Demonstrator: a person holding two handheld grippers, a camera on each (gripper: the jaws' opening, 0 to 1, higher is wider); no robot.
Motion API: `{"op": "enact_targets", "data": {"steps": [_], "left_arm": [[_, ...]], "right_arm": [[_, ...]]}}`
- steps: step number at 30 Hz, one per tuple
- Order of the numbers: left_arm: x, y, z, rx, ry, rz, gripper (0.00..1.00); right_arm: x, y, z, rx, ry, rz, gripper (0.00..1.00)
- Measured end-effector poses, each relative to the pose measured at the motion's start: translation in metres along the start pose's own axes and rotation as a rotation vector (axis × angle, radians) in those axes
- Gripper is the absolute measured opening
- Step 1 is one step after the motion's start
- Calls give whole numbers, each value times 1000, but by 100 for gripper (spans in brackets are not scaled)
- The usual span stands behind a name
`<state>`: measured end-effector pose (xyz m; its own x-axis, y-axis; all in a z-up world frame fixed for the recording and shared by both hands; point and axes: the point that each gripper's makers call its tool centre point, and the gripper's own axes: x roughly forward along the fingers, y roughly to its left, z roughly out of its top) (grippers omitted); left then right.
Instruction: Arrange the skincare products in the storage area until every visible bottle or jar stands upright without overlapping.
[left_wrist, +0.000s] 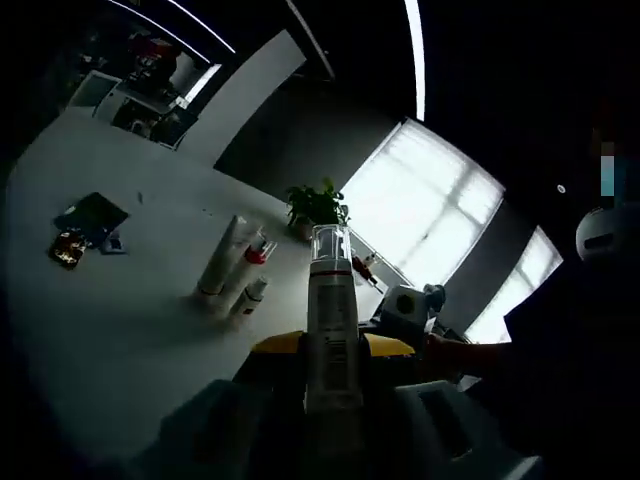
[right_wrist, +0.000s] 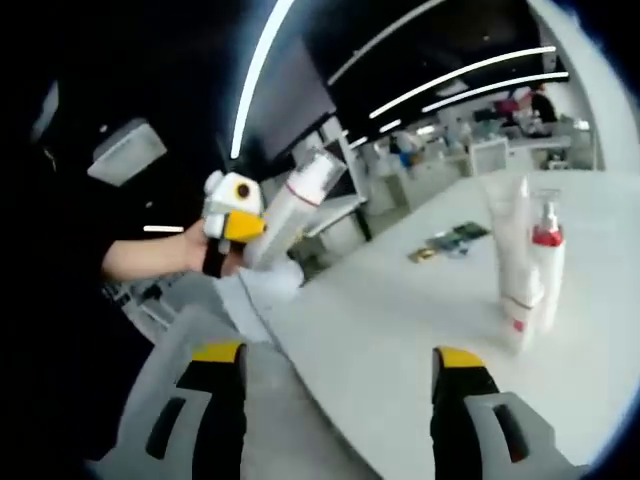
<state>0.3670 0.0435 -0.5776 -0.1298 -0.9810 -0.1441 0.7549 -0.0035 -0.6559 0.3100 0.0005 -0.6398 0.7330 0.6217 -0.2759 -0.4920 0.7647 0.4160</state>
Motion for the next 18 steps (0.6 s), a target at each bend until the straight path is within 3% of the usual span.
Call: {"op": "enact_targets", "data": {"steps": [2,4,7,12,16,18], "left_arm": [[2,-4,-2,-5,3,-23,25],[4,-6,-4,-6,4,-32,25],[7,-11,-8,-7,9,-55,25],[12,-26,-10,-15,14,-121,25],[16,-35,-13,-16,25,-158,25],[18,-40,-14,-17,29,-179,25]], "right_arm": [[0,9,2,14,-11,45,77],[-1,18,12,49,-62,98,77],[-5,20,23,79,-110,130,73],[-4,30,30,91,-119,184,65],[-7,45,58,123,-220,258,61],[-9,43,68,133,-254,262,58]]}}
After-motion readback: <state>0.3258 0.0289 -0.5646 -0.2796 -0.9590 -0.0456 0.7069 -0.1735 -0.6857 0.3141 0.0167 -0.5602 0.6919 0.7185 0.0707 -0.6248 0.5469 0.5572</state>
